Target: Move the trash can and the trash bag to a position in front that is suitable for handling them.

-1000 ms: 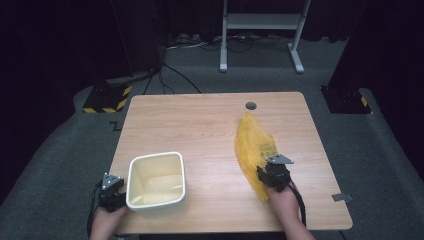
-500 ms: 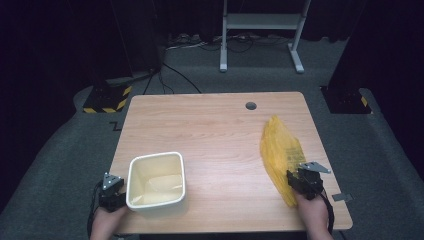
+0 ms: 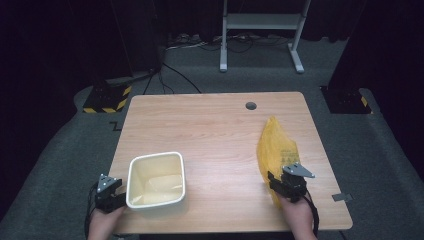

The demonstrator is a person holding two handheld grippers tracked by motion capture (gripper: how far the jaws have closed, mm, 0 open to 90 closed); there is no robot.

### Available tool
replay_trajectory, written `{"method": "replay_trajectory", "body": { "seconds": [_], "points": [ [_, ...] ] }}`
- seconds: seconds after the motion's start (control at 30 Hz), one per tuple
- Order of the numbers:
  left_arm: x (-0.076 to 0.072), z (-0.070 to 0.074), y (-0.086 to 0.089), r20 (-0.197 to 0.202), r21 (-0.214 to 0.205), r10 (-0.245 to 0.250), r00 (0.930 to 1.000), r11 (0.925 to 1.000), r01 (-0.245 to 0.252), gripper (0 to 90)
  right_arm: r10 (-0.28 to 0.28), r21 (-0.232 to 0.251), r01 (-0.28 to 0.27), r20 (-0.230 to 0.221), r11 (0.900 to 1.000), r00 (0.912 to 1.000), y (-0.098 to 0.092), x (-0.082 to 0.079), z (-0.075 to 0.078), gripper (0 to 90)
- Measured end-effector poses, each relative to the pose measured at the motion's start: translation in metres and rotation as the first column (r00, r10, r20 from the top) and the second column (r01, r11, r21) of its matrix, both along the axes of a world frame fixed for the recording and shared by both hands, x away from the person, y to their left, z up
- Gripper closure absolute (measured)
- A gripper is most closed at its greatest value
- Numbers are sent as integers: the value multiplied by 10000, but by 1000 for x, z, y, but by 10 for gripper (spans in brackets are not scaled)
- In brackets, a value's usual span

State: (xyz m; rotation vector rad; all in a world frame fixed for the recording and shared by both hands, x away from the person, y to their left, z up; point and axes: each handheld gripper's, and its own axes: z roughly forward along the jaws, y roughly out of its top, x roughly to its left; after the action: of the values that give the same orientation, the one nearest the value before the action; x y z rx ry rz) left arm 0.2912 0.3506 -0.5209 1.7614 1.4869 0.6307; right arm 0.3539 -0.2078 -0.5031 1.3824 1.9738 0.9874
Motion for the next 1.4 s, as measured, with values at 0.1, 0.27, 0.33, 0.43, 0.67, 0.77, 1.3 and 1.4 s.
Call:
{"method": "replay_trajectory", "body": {
  "seconds": [0.1,0.27,0.33,0.43,0.67,0.77,1.3,1.4],
  "points": [
    [-6,10,6,300,-399,112,9995,9992,-100,271,525,45,-528,417,9986,9977,17,-7,10,372],
    [-12,20,-3,730,-368,-59,9973,9993,86,263,1436,56,-1448,929,9894,9853,49,-16,18,335],
    [-12,24,-10,747,-92,-204,9970,9997,212,260,1828,116,-1850,1026,9827,9778,63,-20,19,334],
    [-11,26,-18,727,61,-253,9970,9997,249,284,2236,173,-2267,1084,9738,9686,78,-24,19,333],
    [-2,26,-44,486,-107,-541,9974,9984,546,277,2602,553,-2660,940,9624,9610,95,-26,14,326],
    [5,28,-66,253,106,-828,9962,9965,825,280,2754,500,-2803,868,9586,9574,98,-29,12,327],
    [45,31,-167,317,80,-1990,9795,9800,1988,264,2224,448,-2262,769,9731,9719,67,-28,9,342],
    [43,29,-169,395,84,-2170,9754,9762,2168,232,2093,528,-2143,865,9753,9740,55,-31,13,335]
  ]
}}
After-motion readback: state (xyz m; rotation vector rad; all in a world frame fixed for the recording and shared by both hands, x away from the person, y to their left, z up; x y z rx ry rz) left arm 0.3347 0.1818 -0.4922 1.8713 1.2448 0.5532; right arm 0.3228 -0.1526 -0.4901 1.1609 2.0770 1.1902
